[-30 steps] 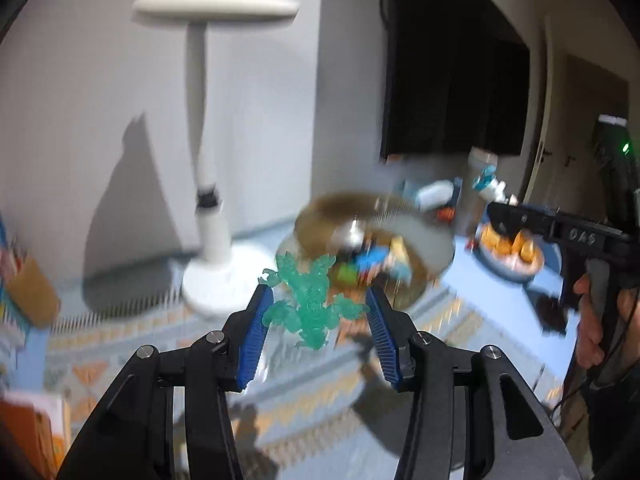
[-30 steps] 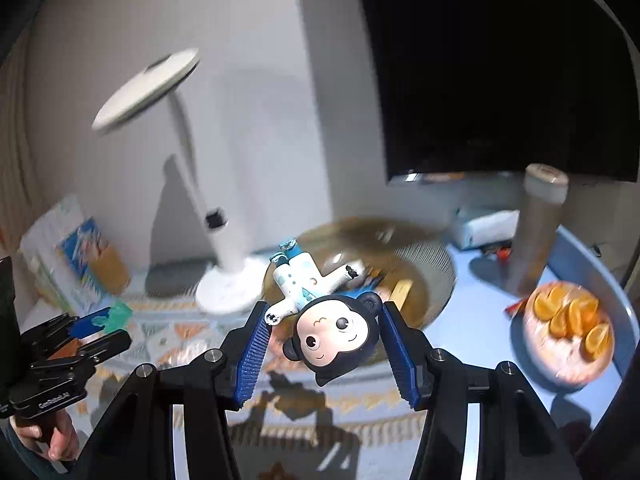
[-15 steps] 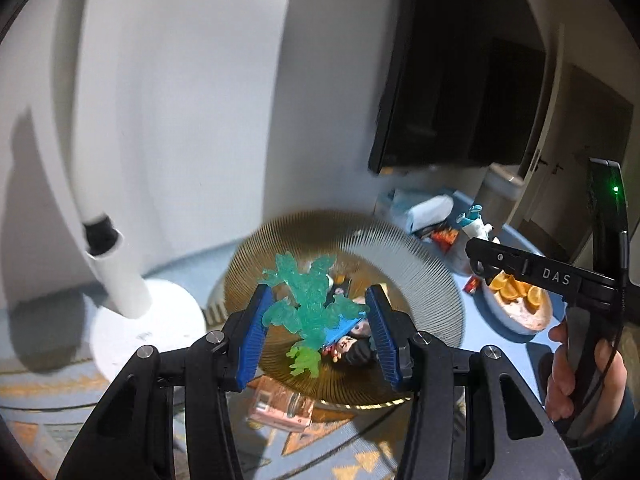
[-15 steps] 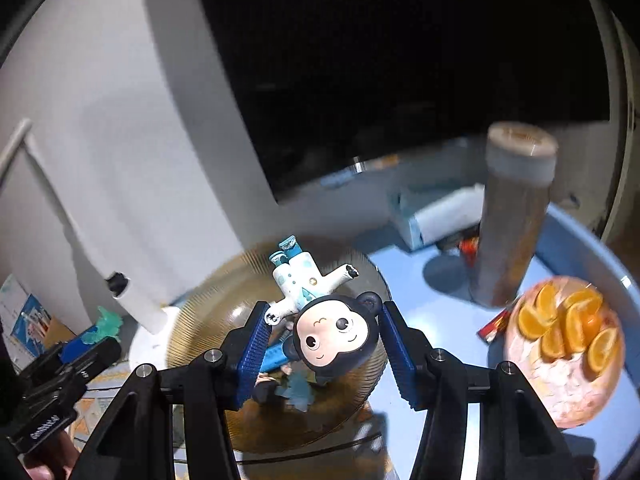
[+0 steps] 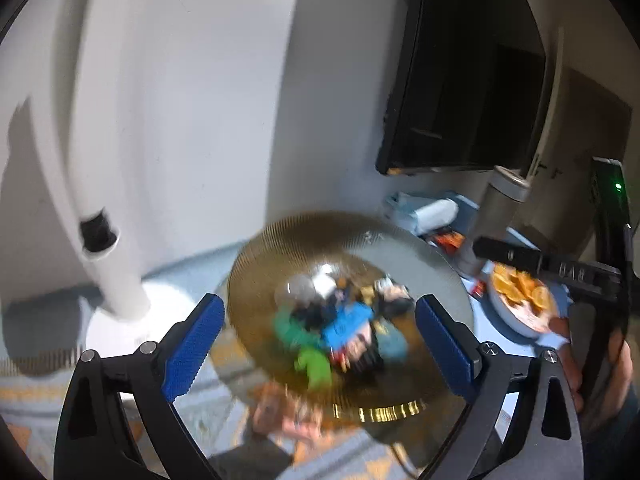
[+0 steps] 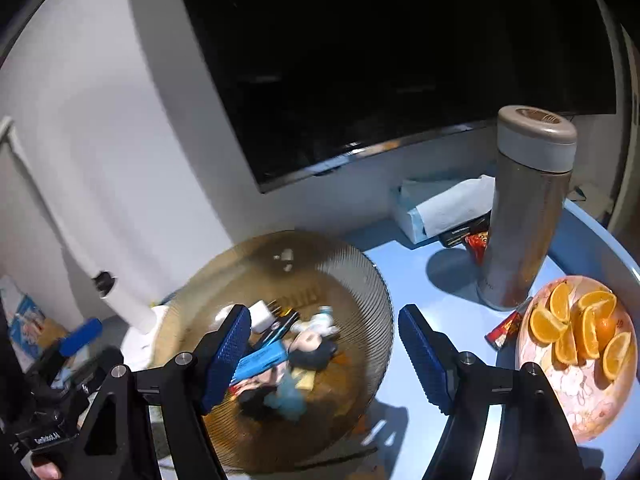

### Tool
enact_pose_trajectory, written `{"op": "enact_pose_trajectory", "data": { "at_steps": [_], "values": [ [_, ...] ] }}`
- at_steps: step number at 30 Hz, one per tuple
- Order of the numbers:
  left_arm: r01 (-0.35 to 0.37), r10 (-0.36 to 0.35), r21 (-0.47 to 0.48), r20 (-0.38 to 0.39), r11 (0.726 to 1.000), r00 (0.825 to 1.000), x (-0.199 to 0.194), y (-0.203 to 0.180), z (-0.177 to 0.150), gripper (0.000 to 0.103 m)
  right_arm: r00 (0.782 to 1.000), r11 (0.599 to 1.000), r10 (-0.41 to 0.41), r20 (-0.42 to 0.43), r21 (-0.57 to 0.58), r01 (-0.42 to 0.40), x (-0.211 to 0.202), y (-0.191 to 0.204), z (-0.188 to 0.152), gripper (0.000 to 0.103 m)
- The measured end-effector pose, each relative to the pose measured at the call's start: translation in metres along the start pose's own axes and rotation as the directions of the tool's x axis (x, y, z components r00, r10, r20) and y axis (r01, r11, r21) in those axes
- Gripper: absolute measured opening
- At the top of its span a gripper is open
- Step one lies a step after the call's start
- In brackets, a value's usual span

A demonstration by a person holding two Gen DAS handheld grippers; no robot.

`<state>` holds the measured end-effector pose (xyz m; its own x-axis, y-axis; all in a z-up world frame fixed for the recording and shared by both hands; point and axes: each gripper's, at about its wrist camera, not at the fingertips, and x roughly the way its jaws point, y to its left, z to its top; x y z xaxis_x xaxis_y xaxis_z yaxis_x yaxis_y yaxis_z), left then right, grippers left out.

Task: Organize rigid objects
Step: 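Move both open tools back over the rug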

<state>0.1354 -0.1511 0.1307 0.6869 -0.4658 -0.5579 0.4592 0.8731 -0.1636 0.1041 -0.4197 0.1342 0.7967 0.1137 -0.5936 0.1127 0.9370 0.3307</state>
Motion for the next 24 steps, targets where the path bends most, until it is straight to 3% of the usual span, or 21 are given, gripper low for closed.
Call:
{"op": "enact_pose_trajectory", "data": {
  "at_steps": [5, 10, 14, 20, 24],
  "values": [
    [-0.034, 0.035, -0.021, 0.011, 0.999, 0.999, -0.061, 0.020, -0.021, 0.096, 0.994, 0.994, 0.107, -0.018, 0.007, -0.107, -0.032, 0.016, -0.017, 0.079],
    [-0.087, 0.094, -0.081, 0.096, 0.993, 0.991, -0.146, 0.045, -0.036, 0.099, 0.978, 0.975, 0.201, -0.048, -0.091, -0.204, -0.073, 0.068, -0.042, 0.081],
    [-0.117, 0.134, -0.145, 0.116, 0.983, 0.984, -0.195, 0.067, -0.058, 0.102, 0.965, 0.949, 0.255, -0.061, -0.174, -0.262, -0.104, 0.112, -0.071, 0.089],
    [-0.183, 0.200, -0.238, 0.050, 0.954, 0.979, -0.210, 0.100, -0.111, 0.102, 0.963, 0.935, 0.237, -0.129, -0.237, -0.262, -0.103, 0.147, -0.119, 0.094],
    [-0.287, 0.283, -0.290, -0.054, 0.913, 0.957, -0.186, 0.120, -0.164, 0.102, 0.960, 0.937, 0.212, -0.184, -0.241, -0.253, -0.075, 0.144, -0.154, 0.094]
  ]
}}
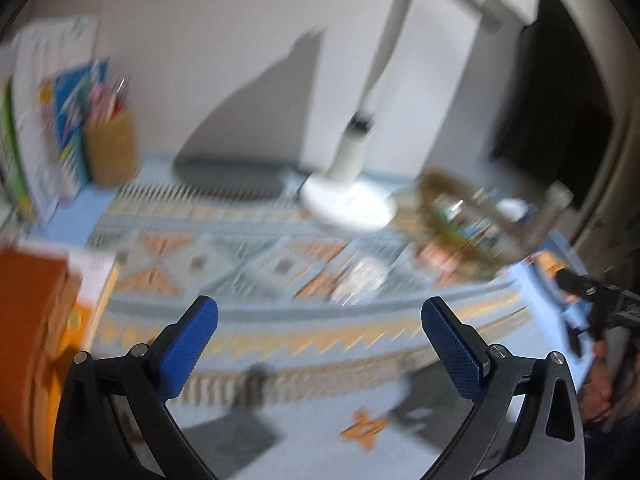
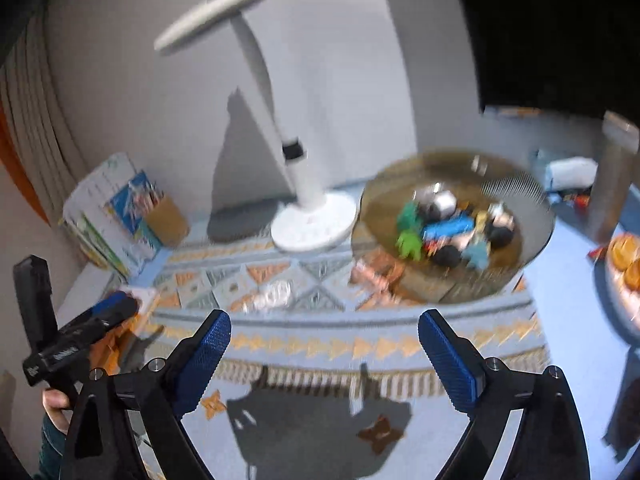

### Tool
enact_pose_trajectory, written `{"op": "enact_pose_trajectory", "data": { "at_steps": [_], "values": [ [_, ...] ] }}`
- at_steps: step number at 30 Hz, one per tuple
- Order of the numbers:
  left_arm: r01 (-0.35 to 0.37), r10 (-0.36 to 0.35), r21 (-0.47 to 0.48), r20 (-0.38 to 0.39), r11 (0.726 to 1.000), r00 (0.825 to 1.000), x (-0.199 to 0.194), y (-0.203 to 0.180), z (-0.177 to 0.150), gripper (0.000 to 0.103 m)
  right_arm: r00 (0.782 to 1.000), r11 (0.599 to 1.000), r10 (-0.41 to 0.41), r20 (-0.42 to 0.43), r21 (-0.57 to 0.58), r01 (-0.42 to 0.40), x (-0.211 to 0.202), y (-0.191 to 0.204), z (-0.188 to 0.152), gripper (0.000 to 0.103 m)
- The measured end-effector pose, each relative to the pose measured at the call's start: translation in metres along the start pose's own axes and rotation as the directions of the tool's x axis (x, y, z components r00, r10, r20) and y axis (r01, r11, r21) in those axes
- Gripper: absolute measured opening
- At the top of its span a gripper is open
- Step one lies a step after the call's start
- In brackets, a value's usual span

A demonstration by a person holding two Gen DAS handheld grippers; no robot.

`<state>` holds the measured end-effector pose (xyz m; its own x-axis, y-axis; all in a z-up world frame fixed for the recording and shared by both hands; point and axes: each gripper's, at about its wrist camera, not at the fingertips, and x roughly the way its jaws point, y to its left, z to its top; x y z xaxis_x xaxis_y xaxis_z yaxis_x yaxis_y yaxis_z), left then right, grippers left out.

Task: Organize rigid objects
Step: 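Move both open tools back over the rug, then reach the left tool toward the clear gear toy while the right tool approaches the pink box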

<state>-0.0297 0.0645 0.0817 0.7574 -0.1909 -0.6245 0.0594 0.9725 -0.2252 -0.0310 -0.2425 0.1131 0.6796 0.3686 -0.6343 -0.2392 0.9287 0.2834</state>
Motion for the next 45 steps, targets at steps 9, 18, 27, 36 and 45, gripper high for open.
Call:
{"op": "enact_pose_trajectory", "data": {
  "at_steps": [9, 18, 27, 36, 45],
  "values": [
    [-0.119, 0.121, 0.144, -0.005, 0.982, 0.993, 0.024, -0.012, -0.044, 0.102, 0.991, 0.993, -0.110, -0.077, 0.027, 0.112, 0.063, -0.030, -0.055, 0.094],
    [-0.147, 0.149, 0.237, 0.010, 0.960, 0.989, 0.025, -0.029, -0.052, 0.102, 0.983, 0.985, -0.166, -0.082, 0.033, 0.169, 0.071, -0.034, -0.057, 0.094],
    [-0.055, 0.077, 0.272, -0.070, 0.961, 0.995, 0.040, -0.038, -0.030, 0.102, 0.991, 0.988, -0.069, -0.117, 0.132, 0.085, 0.075, -0.042, -0.025, 0.094],
    [0.025, 0.034, 0.305, -0.185, 0.952, 0.982, 0.121, -0.052, 0.014, 0.101, 0.970, 0.971, -0.221, -0.104, 0.067, 0.229, 0.141, -0.044, 0.021, 0.094],
    [0.088, -0.013, 0.301, -0.244, 0.950, 0.970, 0.159, -0.064, 0.023, 0.090, 0.966, 0.970, -0.221, -0.133, 0.070, 0.231, 0.172, -0.056, 0.034, 0.094]
  ]
}}
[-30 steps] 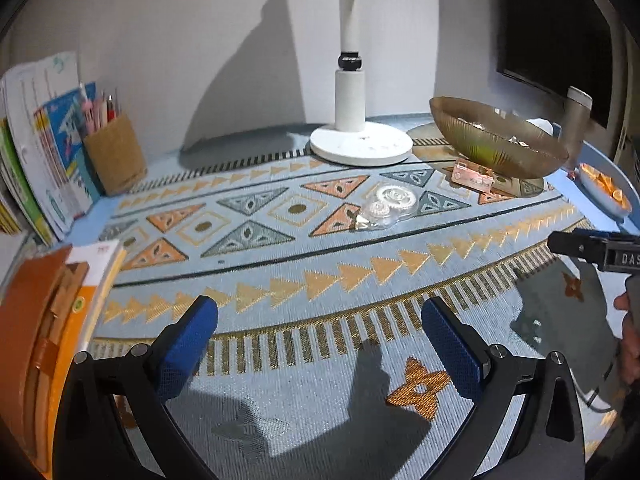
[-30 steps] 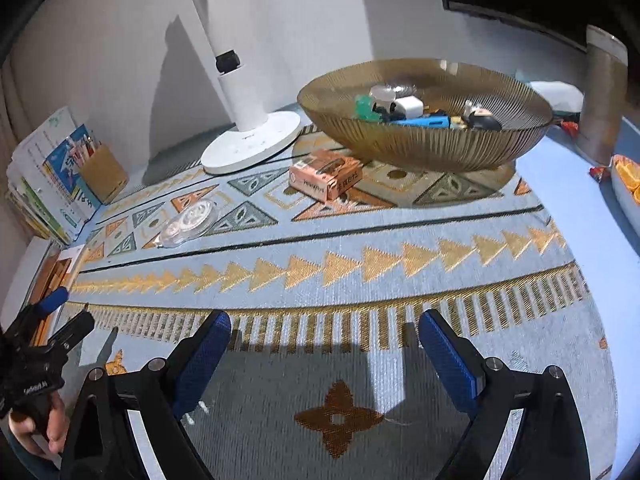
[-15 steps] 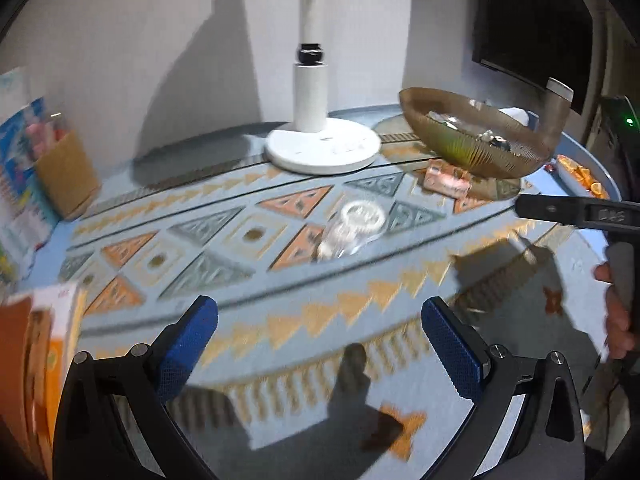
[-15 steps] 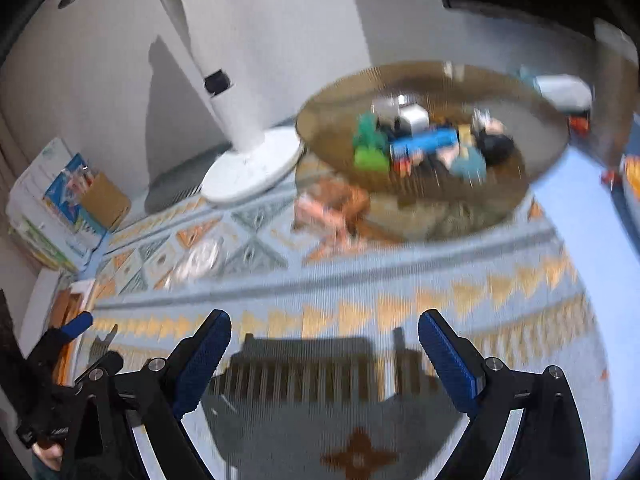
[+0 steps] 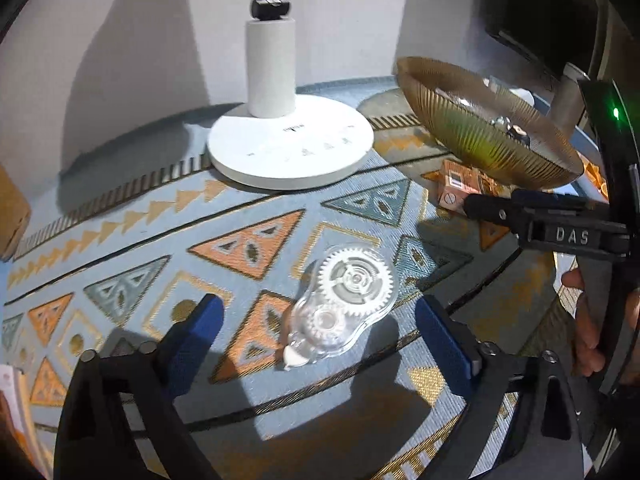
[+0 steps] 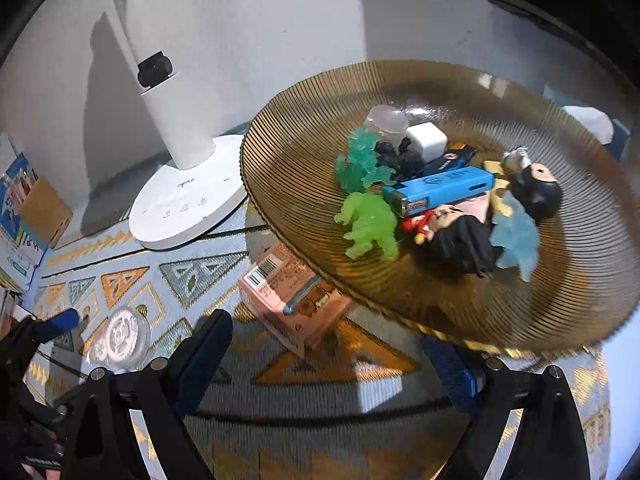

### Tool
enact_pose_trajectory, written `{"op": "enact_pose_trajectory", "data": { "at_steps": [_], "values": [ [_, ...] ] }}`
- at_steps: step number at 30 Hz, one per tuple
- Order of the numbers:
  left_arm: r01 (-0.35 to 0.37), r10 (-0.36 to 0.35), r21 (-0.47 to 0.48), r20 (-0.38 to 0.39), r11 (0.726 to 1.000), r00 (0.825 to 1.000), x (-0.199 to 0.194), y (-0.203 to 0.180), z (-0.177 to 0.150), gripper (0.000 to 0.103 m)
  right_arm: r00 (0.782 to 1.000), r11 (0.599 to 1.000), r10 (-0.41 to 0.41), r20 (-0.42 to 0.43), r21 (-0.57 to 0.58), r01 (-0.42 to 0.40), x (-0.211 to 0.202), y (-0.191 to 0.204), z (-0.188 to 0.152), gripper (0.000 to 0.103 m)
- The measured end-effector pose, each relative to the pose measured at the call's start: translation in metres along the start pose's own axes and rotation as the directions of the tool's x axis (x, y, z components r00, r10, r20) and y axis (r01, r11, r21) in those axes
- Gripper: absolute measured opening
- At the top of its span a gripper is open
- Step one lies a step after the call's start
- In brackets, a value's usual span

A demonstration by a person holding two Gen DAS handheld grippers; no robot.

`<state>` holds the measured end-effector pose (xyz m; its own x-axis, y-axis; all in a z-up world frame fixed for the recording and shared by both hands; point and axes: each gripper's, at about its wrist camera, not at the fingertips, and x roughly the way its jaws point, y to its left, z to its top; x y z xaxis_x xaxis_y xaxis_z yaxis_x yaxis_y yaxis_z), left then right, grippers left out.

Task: Organize rigid objects
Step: 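Reach the left tool toward the clear gear toy while the right tool approaches the pink box, then close the left tool on the clear gear toy while the right tool grasps the pink box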

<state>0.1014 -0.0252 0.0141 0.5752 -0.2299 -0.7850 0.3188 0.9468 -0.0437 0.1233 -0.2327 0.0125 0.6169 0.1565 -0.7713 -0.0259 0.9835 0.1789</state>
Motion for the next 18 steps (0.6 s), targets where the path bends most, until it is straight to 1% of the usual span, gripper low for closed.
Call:
{"op": "enact_pose_trajectory", "data": {
  "at_steps": [1, 2, 5, 6, 7, 8, 9, 12, 14, 16, 18],
  "values": [
    [0.002, -0.002, 0.009, -0.009, 1.000, 1.000, 0.002, -0.002, 0.000, 0.086, 1.000, 1.000, 0.007, -0.006, 0.003, -0.007, 0.002, 0.000, 0.001, 0.094],
    [0.004, -0.003, 0.017, -0.015, 1.000, 1.000, 0.003, -0.003, -0.001, 0.084, 1.000, 1.000, 0.016, -0.018, 0.005, -0.016, 0.005, 0.000, 0.003, 0.094],
    [0.012, -0.011, 0.029, -0.013, 1.000, 1.000, 0.003, -0.005, -0.001, 0.075, 1.000, 1.000, 0.018, -0.012, 0.009, -0.018, 0.006, 0.003, 0.004, 0.094],
    [0.016, -0.016, 0.029, -0.013, 0.999, 1.000, 0.003, -0.005, -0.001, 0.065, 1.000, 1.000, 0.027, -0.014, 0.001, -0.027, 0.007, 0.005, 0.005, 0.094],
    [0.029, -0.028, 0.028, -0.021, 0.999, 0.999, 0.004, -0.005, -0.002, 0.060, 0.998, 0.998, 0.056, -0.018, -0.020, -0.056, 0.006, 0.009, 0.004, 0.089],
    [0.028, -0.028, 0.029, -0.017, 0.999, 0.999, 0.003, -0.005, -0.002, 0.059, 0.997, 0.997, 0.070, -0.019, -0.041, -0.070, 0.005, 0.014, 0.003, 0.080],
    [0.035, -0.034, 0.030, -0.016, 0.999, 0.999, 0.003, -0.005, -0.003, 0.056, 0.996, 0.994, 0.080, -0.028, -0.067, -0.081, 0.004, 0.019, 0.001, 0.076],
    [0.034, -0.033, 0.036, -0.017, 0.999, 0.999, 0.002, -0.006, -0.004, 0.056, 0.993, 0.982, 0.101, -0.066, -0.151, -0.110, -0.001, 0.037, -0.008, 0.075],
    [0.037, -0.037, 0.034, -0.017, 0.999, 0.999, 0.001, -0.006, -0.005, 0.056, 0.991, 0.975, 0.112, -0.070, -0.187, -0.124, -0.005, 0.045, -0.013, 0.075],
    [0.040, -0.039, 0.029, -0.017, 0.999, 0.999, 0.001, -0.006, -0.005, 0.056, 0.995, 0.976, 0.080, -0.052, -0.198, -0.089, -0.007, 0.047, -0.013, 0.075],
    [0.040, -0.040, 0.027, -0.016, 0.999, 0.999, 0.001, -0.005, -0.005, 0.056, 0.999, 0.984, 0.004, -0.049, -0.180, -0.013, -0.004, 0.045, -0.010, 0.075]
  ]
}}
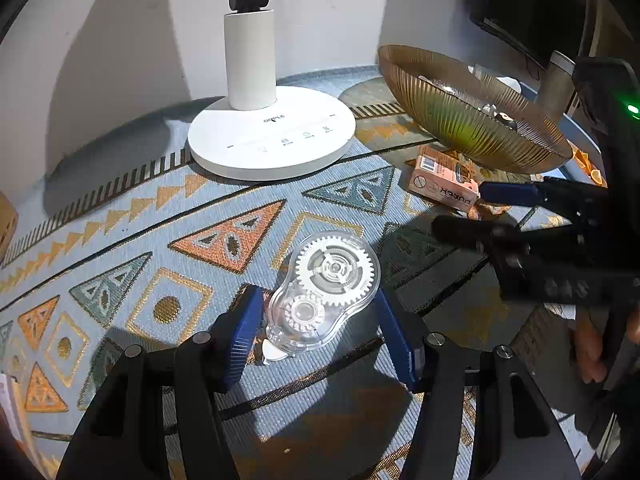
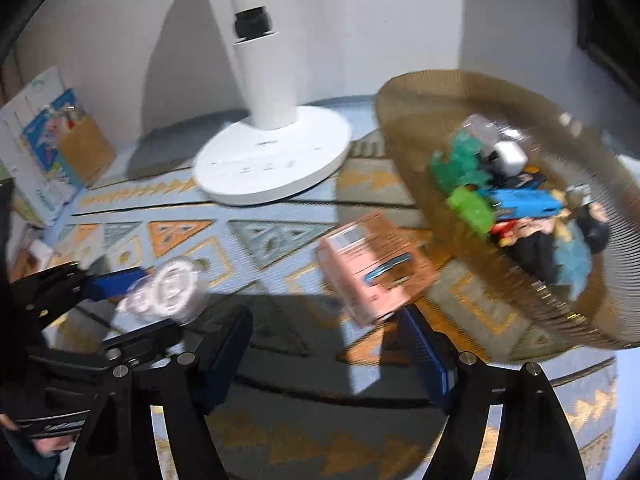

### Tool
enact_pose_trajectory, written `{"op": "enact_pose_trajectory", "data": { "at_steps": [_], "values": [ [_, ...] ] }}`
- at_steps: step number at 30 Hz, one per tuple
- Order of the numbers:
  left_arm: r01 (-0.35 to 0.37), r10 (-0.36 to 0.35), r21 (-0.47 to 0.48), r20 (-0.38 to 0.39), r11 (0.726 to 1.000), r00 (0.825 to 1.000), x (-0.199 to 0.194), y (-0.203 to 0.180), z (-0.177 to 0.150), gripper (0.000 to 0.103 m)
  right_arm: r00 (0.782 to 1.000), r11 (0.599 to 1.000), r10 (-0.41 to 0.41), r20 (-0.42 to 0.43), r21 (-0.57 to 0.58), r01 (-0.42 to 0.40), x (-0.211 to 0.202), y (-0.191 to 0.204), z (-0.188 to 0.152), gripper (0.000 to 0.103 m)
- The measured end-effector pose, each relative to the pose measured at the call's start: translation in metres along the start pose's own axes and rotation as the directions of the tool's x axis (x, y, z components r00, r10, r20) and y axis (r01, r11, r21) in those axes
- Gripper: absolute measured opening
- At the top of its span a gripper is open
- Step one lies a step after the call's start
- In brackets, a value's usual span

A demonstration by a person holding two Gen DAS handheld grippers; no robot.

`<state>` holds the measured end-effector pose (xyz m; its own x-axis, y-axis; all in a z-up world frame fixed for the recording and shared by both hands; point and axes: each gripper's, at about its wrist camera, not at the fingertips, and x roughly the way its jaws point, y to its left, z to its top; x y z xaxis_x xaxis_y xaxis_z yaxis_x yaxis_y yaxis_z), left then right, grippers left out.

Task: Organize rigid objects
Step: 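Close the left tool on the clear gear toy while the right tool grasps the pink box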

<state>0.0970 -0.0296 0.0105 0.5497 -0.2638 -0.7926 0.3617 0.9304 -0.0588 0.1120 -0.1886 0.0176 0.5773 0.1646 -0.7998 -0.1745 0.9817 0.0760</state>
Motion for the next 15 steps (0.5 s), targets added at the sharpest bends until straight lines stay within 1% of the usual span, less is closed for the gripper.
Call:
{"op": "enact_pose_trajectory", "data": {
  "at_steps": [1, 2, 3, 5, 7, 9, 10, 11, 12, 15],
  "values": [
    [-0.001, 0.001, 0.002, 0.000, 1.000, 1.000, 0.000, 0.000, 0.000, 0.056, 1.000, 1.000, -0.014, -0.020, 0.027, 0.014, 0.003, -0.005, 0.001, 0.075],
    [-0.002, 0.002, 0.004, 0.001, 1.000, 1.000, 0.000, 0.000, 0.000, 0.056, 1.000, 0.998, 0.007, -0.025, 0.066, -0.005, 0.004, -0.013, 0.001, 0.075],
    [-0.004, 0.004, 0.005, 0.001, 1.000, 1.000, 0.000, 0.000, 0.000, 0.056, 1.000, 0.995, 0.023, 0.000, 0.093, -0.022, 0.001, -0.019, 0.000, 0.075],
    [-0.009, 0.009, 0.005, 0.002, 1.000, 1.000, 0.001, -0.002, 0.001, 0.056, 1.000, 0.990, -0.005, 0.022, 0.138, 0.002, 0.001, -0.028, 0.003, 0.075],
    [-0.014, 0.014, 0.008, 0.003, 1.000, 1.000, 0.001, -0.002, 0.001, 0.056, 0.999, 0.988, -0.021, 0.032, 0.152, 0.016, 0.005, -0.032, 0.006, 0.075],
    [-0.015, 0.015, 0.011, 0.003, 1.000, 1.000, 0.001, -0.002, 0.000, 0.056, 0.999, 0.988, -0.005, 0.038, 0.157, -0.001, 0.007, -0.031, 0.011, 0.076],
    [-0.014, 0.014, 0.011, 0.004, 1.000, 1.000, 0.001, -0.002, 0.000, 0.056, 0.999, 0.988, 0.016, 0.045, 0.156, -0.022, 0.007, -0.029, 0.012, 0.077],
    [-0.014, 0.014, 0.012, 0.004, 1.000, 1.000, 0.001, -0.002, 0.000, 0.056, 0.996, 0.988, 0.071, 0.054, 0.134, -0.077, 0.007, -0.022, 0.012, 0.076],
    [-0.014, 0.014, 0.012, 0.003, 1.000, 1.000, 0.001, -0.002, 0.001, 0.056, 0.993, 0.987, 0.104, 0.059, 0.113, -0.110, 0.010, -0.013, 0.015, 0.075],
    [-0.010, 0.010, 0.011, 0.004, 1.000, 1.000, 0.001, -0.001, 0.001, 0.056, 0.980, 0.981, 0.191, 0.054, 0.018, -0.192, 0.006, 0.009, 0.013, 0.075]
  ]
}}
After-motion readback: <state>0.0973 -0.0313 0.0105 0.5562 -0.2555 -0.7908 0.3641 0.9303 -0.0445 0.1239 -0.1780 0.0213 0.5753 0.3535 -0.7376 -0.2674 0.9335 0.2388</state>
